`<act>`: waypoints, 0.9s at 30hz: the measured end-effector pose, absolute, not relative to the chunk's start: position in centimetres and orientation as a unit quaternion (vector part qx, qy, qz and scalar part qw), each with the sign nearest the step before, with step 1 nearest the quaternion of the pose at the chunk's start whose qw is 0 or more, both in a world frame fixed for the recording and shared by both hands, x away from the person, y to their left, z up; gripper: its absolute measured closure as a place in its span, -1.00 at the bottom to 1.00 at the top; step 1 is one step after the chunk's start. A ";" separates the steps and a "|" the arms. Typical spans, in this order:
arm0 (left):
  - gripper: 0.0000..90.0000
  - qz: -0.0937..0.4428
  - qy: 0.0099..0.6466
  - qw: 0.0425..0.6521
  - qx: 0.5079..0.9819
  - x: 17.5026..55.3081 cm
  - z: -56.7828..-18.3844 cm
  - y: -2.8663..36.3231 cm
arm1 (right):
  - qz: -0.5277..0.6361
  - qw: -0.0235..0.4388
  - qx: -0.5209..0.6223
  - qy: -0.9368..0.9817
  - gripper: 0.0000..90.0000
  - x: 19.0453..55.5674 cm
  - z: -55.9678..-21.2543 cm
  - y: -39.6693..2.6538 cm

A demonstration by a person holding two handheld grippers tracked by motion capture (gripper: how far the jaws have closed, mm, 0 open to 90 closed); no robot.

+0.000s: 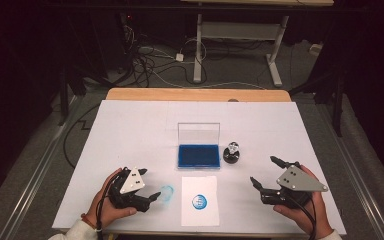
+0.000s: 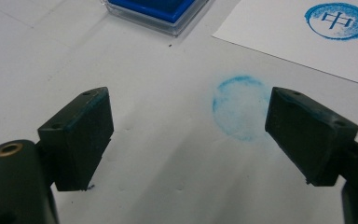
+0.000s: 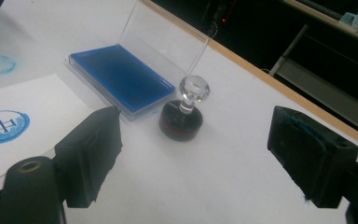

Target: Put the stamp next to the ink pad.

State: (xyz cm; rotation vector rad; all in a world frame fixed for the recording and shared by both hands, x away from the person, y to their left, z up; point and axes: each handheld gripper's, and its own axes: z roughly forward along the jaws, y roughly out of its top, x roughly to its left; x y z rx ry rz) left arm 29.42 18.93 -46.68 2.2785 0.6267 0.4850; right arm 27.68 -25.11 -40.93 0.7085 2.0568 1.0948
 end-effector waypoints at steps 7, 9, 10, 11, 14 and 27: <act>-0.67 0.186 0.242 0.355 0.883 29.5 -46.7 18.9 | 0.418 0.343 0.278 0.794 -0.60 27.4 -41.9 -26.2; -0.67 0.186 0.242 0.355 0.884 29.5 -46.8 18.9 | 0.416 0.346 0.281 0.793 -0.60 27.3 -42.2 -26.5; -0.67 0.185 0.241 0.355 0.884 29.5 -46.8 18.9 | 0.418 0.343 0.282 0.793 -0.60 27.3 -42.4 -26.6; -0.67 0.185 0.241 0.355 0.884 29.5 -46.8 18.9 | 0.416 0.341 0.283 0.794 -0.61 27.2 -42.5 -26.8; -0.67 0.184 0.242 0.355 0.884 29.6 -46.8 18.9 | 0.414 0.339 0.285 0.795 -0.61 27.2 -43.0 -27.2; -0.67 0.181 0.244 0.354 0.884 29.6 -46.9 18.9 | 0.408 0.336 0.319 0.787 -0.63 26.8 -45.6 -29.1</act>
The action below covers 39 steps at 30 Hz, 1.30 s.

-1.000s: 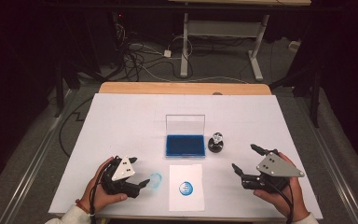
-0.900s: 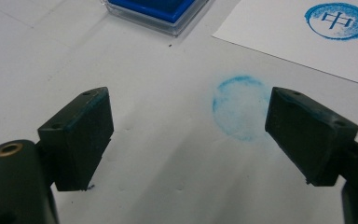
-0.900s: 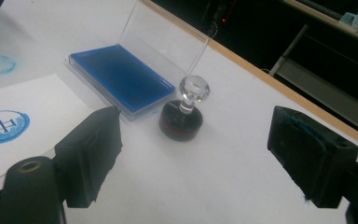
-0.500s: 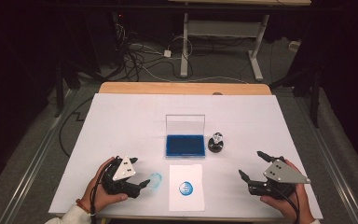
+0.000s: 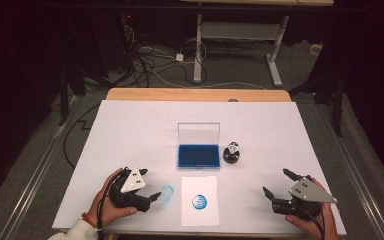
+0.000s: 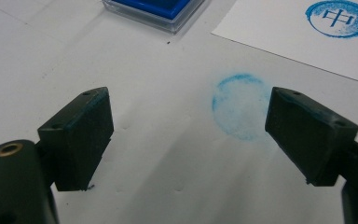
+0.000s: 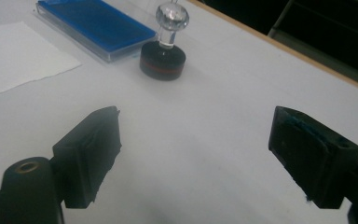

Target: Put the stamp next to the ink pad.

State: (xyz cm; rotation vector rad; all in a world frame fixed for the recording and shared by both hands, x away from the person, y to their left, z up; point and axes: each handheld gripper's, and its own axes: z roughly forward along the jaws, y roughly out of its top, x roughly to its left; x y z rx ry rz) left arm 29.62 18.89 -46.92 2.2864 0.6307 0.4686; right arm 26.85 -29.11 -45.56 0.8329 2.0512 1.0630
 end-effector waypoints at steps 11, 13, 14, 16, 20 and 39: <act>-0.67 0.188 0.241 0.349 0.886 29.2 -46.9 18.9 | 0.415 0.326 0.315 0.789 -0.64 26.8 -45.7 -29.1; -0.67 0.189 0.240 0.346 0.887 29.1 -46.9 18.9 | 0.414 0.328 0.314 0.789 -0.64 26.6 -45.5 -29.0; -0.67 0.188 0.239 0.348 0.887 29.1 -46.9 18.9 | 0.415 0.330 0.313 0.788 -0.64 26.5 -45.5 -29.0; -0.67 0.189 0.237 0.349 0.887 29.0 -46.9 18.9 | 0.416 0.332 0.316 0.785 -0.64 26.4 -45.3 -28.9; -0.67 0.188 0.239 0.348 0.887 29.2 -46.9 18.9 | 0.420 0.336 0.313 0.783 -0.64 26.4 -45.1 -28.9; -0.67 0.182 0.238 0.341 0.891 29.6 -47.3 18.6 | 0.427 0.334 0.312 0.780 -0.64 26.6 -45.1 -29.0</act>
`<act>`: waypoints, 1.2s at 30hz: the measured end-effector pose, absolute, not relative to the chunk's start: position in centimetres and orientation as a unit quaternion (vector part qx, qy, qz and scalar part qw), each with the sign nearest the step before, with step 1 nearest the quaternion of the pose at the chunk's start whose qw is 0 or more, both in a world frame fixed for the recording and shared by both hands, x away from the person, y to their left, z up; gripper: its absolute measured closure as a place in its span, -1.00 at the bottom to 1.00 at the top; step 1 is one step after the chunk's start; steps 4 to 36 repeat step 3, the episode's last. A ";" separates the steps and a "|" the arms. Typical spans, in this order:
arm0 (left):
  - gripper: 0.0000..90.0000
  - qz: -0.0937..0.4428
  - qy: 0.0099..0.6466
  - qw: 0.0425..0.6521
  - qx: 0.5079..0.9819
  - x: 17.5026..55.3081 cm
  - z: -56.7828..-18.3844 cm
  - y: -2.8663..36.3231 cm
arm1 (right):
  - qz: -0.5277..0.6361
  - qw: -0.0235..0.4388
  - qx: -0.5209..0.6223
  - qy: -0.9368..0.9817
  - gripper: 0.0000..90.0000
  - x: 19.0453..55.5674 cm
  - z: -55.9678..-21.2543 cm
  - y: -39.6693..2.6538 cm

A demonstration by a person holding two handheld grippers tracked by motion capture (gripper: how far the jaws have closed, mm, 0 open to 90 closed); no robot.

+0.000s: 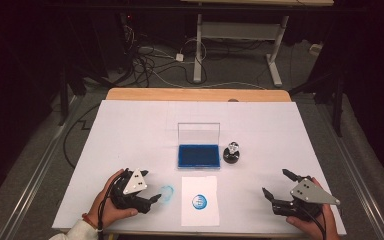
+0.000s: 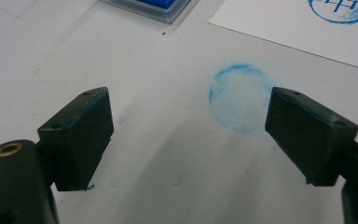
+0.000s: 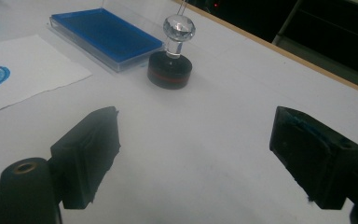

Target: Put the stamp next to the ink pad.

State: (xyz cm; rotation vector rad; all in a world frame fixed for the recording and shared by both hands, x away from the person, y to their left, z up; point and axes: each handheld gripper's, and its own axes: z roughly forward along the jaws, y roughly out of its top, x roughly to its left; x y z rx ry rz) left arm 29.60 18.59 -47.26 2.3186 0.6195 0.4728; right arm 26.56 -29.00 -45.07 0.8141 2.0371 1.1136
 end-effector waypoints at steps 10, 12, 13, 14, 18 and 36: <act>-0.67 0.181 0.239 0.342 0.891 29.7 -47.3 18.5 | 0.428 0.333 0.315 0.779 -0.64 26.6 -45.1 -29.1; -0.67 0.181 0.239 0.342 0.891 29.7 -47.3 18.5 | 0.428 0.333 0.315 0.779 -0.64 26.6 -45.1 -29.1; -0.67 0.181 0.239 0.342 0.891 29.7 -47.3 18.5 | 0.428 0.333 0.315 0.779 -0.64 26.6 -45.1 -29.1; -0.67 0.181 0.239 0.342 0.891 29.7 -47.3 18.5 | 0.428 0.333 0.315 0.779 -0.64 26.6 -45.1 -29.1; -0.67 0.181 0.239 0.342 0.891 29.7 -47.3 18.5 | 0.428 0.333 0.315 0.779 -0.64 26.6 -45.1 -29.1; -0.67 0.181 0.239 0.342 0.891 29.7 -47.3 18.5 | 0.428 0.333 0.315 0.779 -0.64 26.6 -45.1 -29.1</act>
